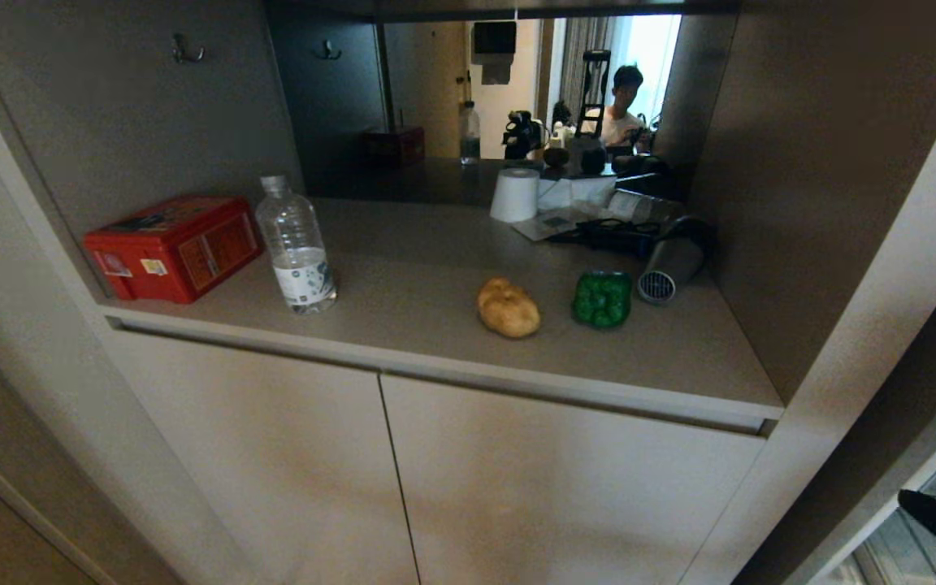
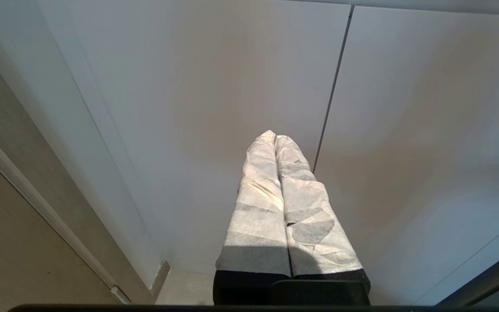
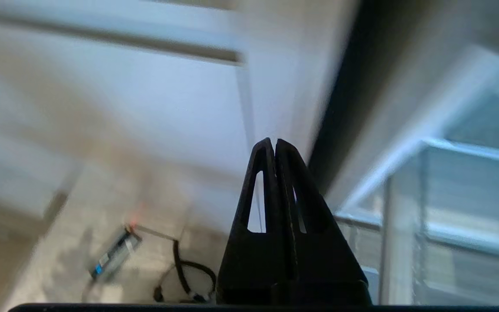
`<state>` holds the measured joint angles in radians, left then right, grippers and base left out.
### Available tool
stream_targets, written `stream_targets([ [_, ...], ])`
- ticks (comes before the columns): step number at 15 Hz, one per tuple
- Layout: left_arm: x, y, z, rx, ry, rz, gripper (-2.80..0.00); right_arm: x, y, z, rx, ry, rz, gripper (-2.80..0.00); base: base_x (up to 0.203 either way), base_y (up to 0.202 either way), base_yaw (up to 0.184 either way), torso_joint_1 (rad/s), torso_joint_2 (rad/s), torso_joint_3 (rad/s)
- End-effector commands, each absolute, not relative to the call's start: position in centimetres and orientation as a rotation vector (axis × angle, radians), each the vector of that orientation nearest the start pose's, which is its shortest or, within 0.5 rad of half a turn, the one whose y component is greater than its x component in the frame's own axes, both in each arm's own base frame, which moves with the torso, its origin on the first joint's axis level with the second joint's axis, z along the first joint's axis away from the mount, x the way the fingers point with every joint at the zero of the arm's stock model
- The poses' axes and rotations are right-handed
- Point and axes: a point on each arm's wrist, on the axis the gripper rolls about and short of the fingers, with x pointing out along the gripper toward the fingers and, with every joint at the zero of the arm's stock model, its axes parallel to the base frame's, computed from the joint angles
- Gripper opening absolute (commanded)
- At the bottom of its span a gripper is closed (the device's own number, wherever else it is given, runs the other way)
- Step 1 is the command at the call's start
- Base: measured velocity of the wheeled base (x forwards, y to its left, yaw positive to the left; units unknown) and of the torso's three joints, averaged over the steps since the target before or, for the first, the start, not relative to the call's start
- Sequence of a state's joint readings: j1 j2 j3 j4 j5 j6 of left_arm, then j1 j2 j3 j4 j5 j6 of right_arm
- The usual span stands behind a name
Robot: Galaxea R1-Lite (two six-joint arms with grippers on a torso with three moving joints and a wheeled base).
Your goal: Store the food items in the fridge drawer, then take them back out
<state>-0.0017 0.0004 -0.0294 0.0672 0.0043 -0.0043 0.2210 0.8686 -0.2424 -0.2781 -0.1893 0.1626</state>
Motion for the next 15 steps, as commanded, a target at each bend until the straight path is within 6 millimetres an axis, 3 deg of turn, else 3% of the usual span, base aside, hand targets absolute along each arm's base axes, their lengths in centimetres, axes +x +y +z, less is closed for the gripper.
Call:
stream_targets([
  [1,-2.5,0.0,7.7,-0.004,0.037,0.003,-2.8,7.9,0.6,15.0,0.125,0.324,-0.025,-2.8,0.0,0.0,0.0,0.0,0.0,0.0],
  [8,-2.5,0.0,7.7,-0.004,0.037,0.003,-2.8,7.7,0.4,14.2,0.131,0.38,-0.047,-2.8,0.0,0.0,0.0,0.0,0.0,0.0],
  [15,-2.5,0.0,7.7,-0.004,0.038,0.003,-2.8,8.2,-0.1,13.7,0.144,0.434,-0.101,-2.8,0.002,0.007,-0.161,0.004,0.0,0.003],
])
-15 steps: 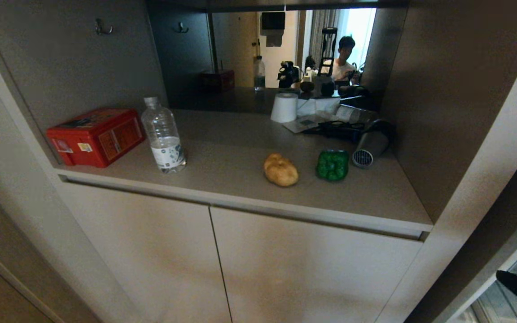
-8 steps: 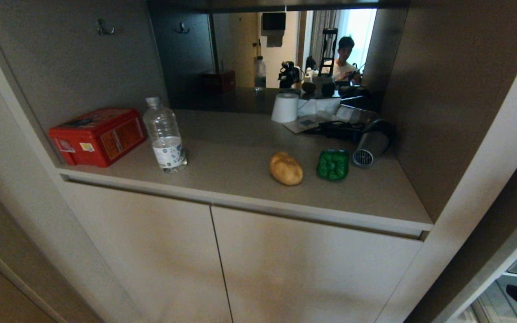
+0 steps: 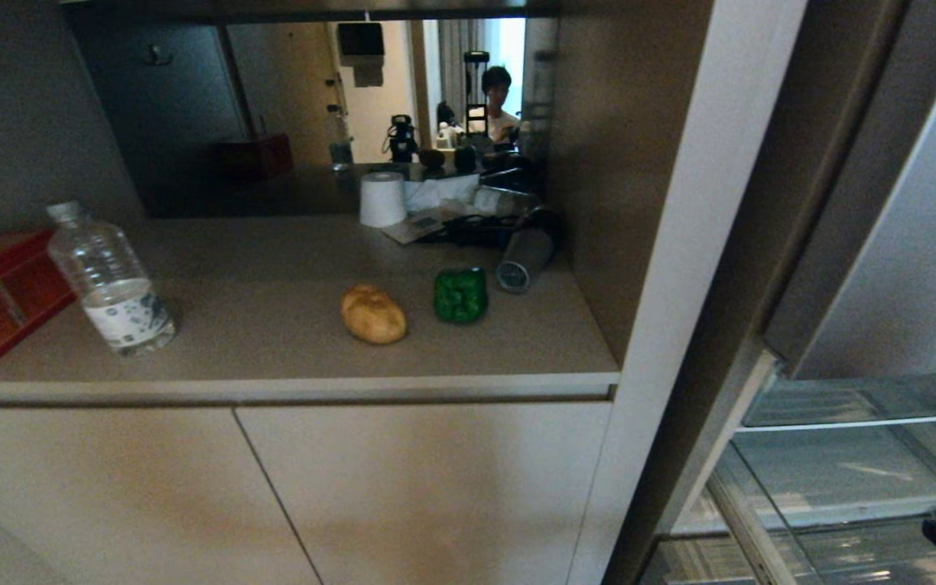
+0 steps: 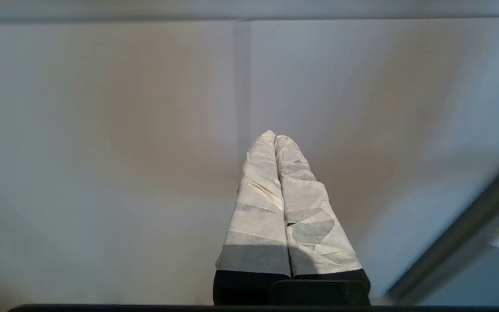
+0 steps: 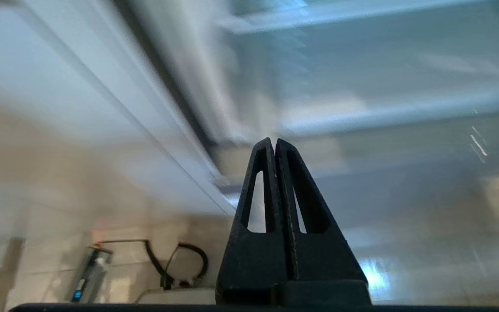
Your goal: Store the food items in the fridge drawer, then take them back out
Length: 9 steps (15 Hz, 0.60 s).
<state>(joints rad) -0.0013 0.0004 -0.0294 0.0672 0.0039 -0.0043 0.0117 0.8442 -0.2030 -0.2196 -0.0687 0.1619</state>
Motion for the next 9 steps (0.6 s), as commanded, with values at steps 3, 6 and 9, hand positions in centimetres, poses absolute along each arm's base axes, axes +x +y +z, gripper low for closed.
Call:
stream_targets([
  [3,-2.5,0.0,7.7,-0.004,0.038,0.003,-2.8,8.4,-0.5,13.4,0.158,0.462,-0.136,-2.8,0.0,0.01,-0.177,0.004,0.0,0.001],
  [6,-2.5,0.0,7.7,-0.004,0.038,0.003,-2.8,8.9,-0.9,12.9,0.17,0.504,-0.183,-2.8,0.0,0.005,-0.173,0.0,0.0,0.001],
  [9,-2.5,0.0,7.7,-0.004,0.038,0.003,-2.8,9.6,-1.1,12.3,0.173,0.563,-0.198,-2.8,0.001,0.008,-0.174,0.001,0.0,0.003],
])
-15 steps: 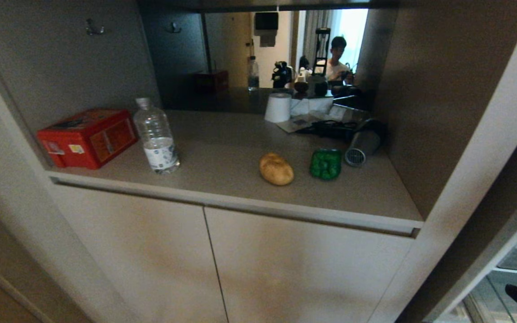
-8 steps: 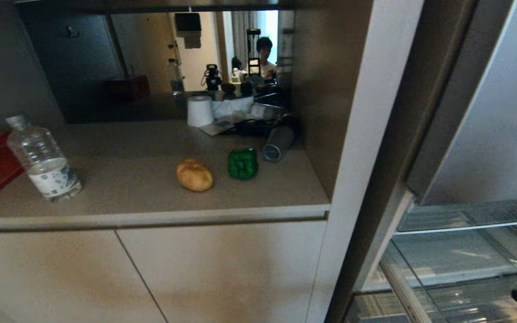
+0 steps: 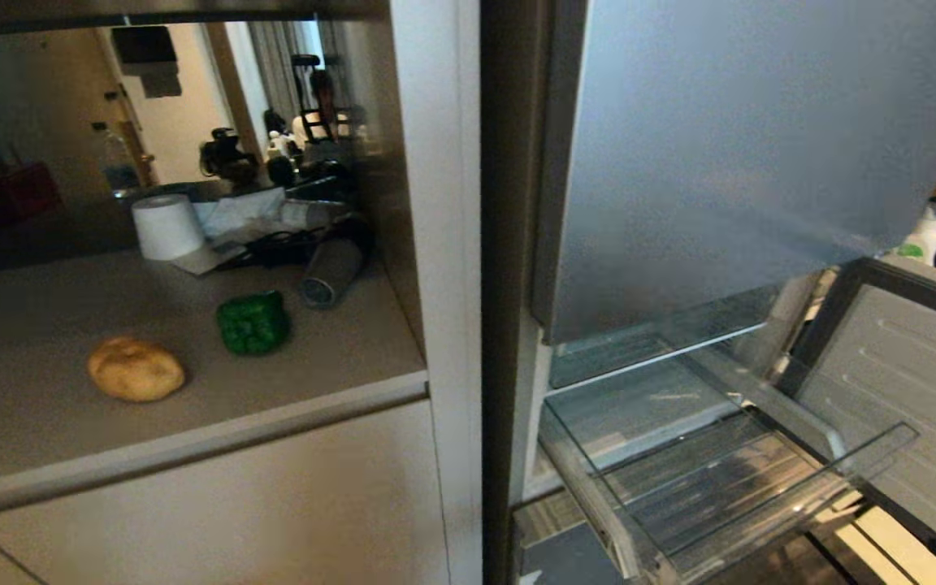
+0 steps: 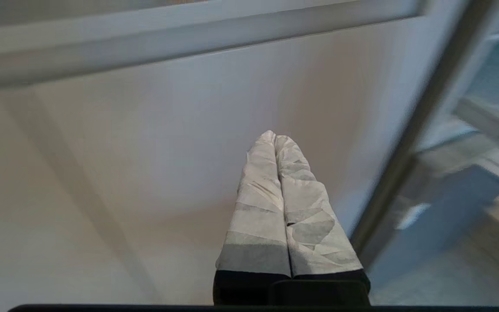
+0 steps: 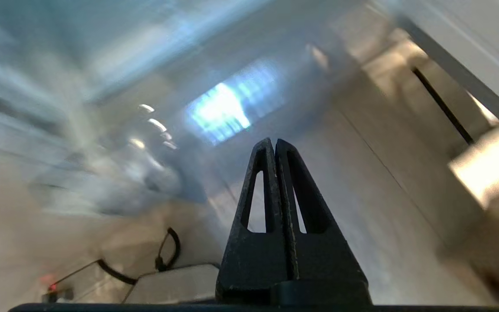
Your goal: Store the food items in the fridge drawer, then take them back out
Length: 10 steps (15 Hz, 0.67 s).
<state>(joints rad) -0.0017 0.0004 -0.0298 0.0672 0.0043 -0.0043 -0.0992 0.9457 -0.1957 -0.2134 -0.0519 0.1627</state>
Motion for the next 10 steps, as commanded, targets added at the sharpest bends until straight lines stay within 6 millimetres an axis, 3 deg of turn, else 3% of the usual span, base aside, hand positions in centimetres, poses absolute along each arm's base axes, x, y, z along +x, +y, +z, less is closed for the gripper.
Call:
stream_targets([
  [1,-2.5,0.0,7.7,-0.004,0.038,0.003,-2.8,10.0,-1.2,12.0,0.173,0.594,-0.202,-2.8,0.0,0.014,-0.159,-0.001,0.0,-0.001],
  [3,-2.5,0.0,7.7,-0.004,0.038,0.003,-2.8,11.3,-1.3,11.1,0.174,0.688,-0.211,-2.8,-0.002,0.004,-0.103,0.001,0.0,0.002],
  [10,-2.5,0.0,7.7,-0.004,0.038,0.003,-2.8,16.9,-1.8,7.0,0.217,0.918,-0.181,-2.8,0.0,0.0,0.0,0.0,0.0,0.0],
])
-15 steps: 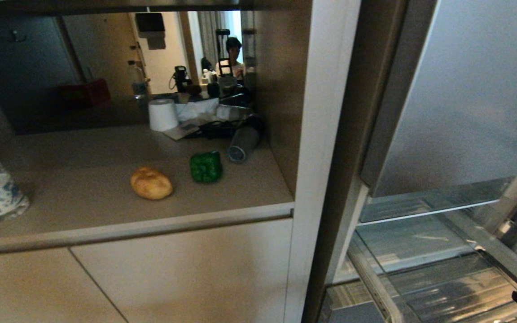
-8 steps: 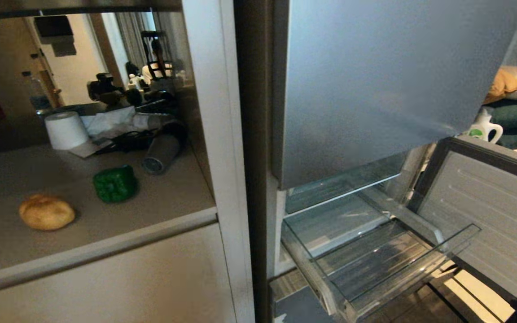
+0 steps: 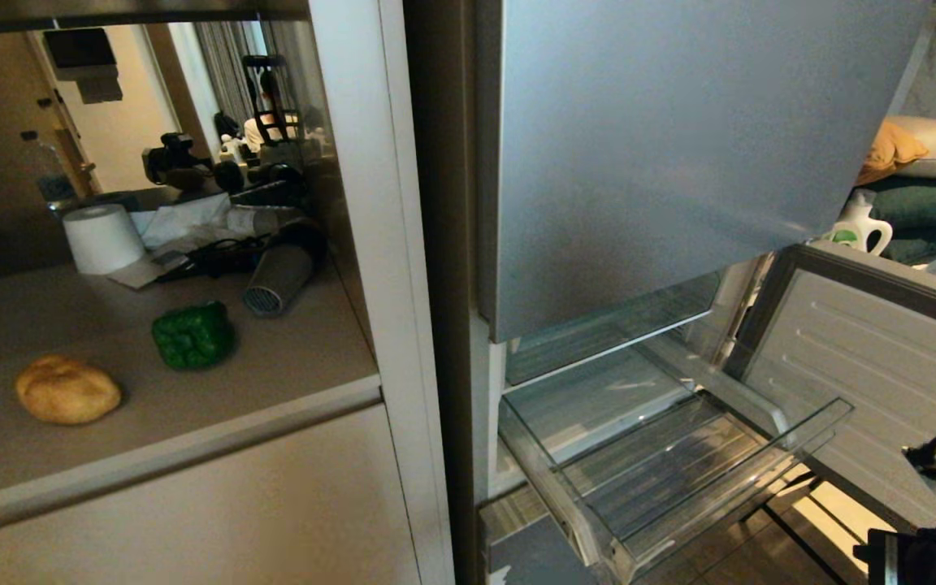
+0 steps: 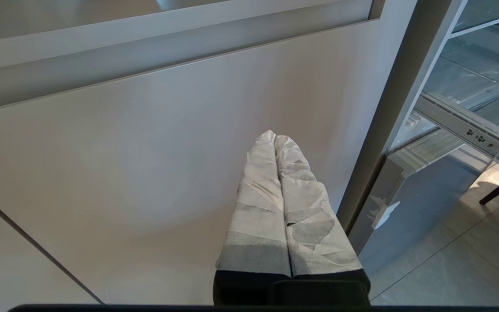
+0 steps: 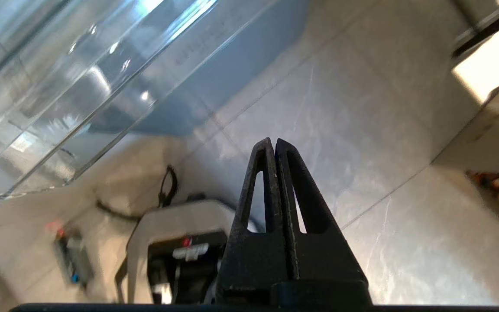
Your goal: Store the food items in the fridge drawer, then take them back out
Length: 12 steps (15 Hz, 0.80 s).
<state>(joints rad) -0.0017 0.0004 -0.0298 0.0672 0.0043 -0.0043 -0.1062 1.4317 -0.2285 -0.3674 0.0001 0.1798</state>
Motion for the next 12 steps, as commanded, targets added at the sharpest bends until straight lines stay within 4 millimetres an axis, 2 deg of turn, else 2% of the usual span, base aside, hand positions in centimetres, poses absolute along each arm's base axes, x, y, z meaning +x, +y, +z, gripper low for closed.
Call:
stream_targets([
  [1,-2.5,0.0,7.7,-0.004,0.037,0.003,-2.8,17.7,-1.9,6.6,0.221,0.935,-0.178,-2.8,0.0,0.0,0.0,0.0,0.0,0.0],
  [9,-2.5,0.0,7.7,-0.004,0.038,0.003,-2.8,23.4,-2.3,5.9,0.229,0.944,-0.138,-2.8,0.0,0.0,0.0,0.0,0.0,0.0],
  [12,-2.5,0.0,7.7,-0.004,0.037,0.003,-2.8,24.5,-2.3,5.7,0.229,0.943,-0.126,-2.8,0.0,0.0,0.0,0.0,0.0,0.0],
])
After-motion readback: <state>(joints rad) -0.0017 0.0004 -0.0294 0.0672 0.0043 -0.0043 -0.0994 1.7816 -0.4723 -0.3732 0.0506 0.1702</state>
